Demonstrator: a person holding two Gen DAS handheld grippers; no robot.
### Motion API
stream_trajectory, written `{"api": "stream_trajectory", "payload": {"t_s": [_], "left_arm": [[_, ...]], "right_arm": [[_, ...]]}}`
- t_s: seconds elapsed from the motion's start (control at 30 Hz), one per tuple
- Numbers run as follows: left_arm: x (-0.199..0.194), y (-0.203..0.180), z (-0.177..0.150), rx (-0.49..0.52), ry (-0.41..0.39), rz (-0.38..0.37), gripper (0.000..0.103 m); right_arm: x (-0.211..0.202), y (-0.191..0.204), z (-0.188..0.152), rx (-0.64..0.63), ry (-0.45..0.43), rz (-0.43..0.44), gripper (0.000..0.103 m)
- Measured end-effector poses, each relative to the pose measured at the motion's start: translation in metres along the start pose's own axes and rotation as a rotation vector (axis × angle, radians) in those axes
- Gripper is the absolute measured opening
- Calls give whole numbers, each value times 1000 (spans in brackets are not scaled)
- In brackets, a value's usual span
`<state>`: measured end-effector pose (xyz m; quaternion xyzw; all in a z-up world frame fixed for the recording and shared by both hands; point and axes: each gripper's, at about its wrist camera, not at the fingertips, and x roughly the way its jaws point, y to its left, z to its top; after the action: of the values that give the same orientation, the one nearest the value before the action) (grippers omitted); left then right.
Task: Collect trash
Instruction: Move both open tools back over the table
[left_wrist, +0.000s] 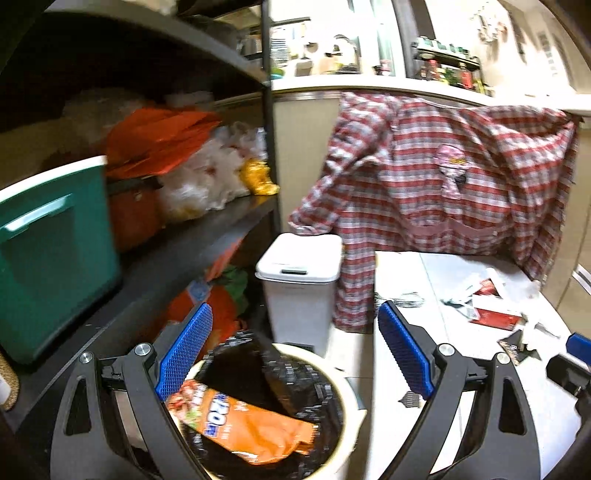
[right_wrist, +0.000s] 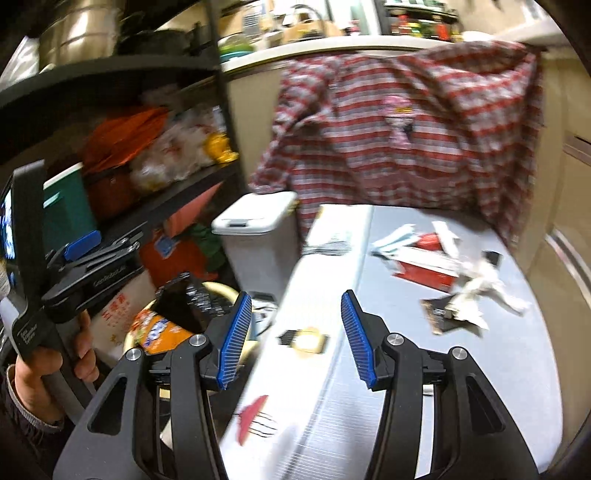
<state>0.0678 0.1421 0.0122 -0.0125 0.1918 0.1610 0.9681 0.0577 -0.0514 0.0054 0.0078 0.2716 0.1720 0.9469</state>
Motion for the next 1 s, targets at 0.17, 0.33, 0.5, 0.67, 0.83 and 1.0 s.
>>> {"api": "stream_trajectory", "payload": {"t_s": [0.17,0.33,0.5,0.67,0.83,1.0], "left_arm": [[-4,-33,1,10,-14,-70,88],[-6,-67,5,21,-14,-151,88],[-3,-107,9,76,-20,-208,88],[4,-140,22,87,-37,-249,88],[27,-169,30,94,-59,-264,88],[65,-191,28,95,-30,-264,88]], "right_arm": [[-18,-46,0,57,-41,-100,51],[-29,-85,5,90,-67,-188,51],[-30,-124,21,73,-102,-269,52],[-11,-168,43,81,-129,-311,52],[33,-203,58,121,-128,-304,52],[88,-221,62,137,-67,-282,52]]}}
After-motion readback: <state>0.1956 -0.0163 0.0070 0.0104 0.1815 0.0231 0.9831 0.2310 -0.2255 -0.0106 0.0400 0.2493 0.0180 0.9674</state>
